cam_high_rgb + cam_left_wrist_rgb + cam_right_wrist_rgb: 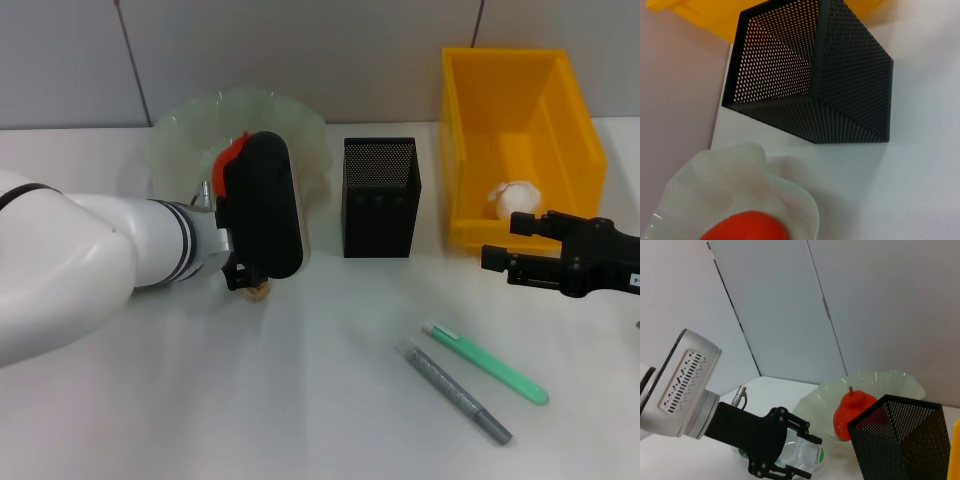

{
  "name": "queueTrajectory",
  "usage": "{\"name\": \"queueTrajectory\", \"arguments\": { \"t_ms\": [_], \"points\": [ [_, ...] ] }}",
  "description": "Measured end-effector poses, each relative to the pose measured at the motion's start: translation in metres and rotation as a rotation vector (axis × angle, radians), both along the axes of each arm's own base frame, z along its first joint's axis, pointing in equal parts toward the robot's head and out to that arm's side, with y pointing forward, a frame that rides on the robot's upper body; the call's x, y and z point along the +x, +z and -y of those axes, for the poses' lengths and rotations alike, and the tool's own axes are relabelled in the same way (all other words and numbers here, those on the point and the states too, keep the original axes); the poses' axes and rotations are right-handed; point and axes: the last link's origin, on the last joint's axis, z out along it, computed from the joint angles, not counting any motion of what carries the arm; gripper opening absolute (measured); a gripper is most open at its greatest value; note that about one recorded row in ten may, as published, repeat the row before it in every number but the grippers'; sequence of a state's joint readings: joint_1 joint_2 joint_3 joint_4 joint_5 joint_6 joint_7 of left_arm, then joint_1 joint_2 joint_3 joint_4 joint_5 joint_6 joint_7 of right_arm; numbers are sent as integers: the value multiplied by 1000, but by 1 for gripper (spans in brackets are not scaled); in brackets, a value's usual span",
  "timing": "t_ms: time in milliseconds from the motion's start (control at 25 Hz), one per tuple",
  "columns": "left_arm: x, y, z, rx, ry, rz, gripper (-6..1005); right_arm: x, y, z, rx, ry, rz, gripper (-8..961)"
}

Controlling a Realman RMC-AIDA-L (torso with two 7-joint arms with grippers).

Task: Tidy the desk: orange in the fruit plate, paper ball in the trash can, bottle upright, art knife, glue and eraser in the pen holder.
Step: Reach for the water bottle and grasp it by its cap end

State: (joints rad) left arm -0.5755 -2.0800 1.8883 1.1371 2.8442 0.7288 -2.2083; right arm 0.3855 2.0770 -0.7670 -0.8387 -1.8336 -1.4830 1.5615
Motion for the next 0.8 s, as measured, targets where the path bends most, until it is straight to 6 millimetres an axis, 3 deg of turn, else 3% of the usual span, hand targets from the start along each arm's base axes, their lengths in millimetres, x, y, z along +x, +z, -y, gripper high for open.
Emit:
{"name": "queueTrajectory", "arguments": {
  "t_ms": [800],
  "points": [
    [-6,-6,2,37,9,17,481,1,-5,-1,-15,-10,-6,838]
  ]
}}
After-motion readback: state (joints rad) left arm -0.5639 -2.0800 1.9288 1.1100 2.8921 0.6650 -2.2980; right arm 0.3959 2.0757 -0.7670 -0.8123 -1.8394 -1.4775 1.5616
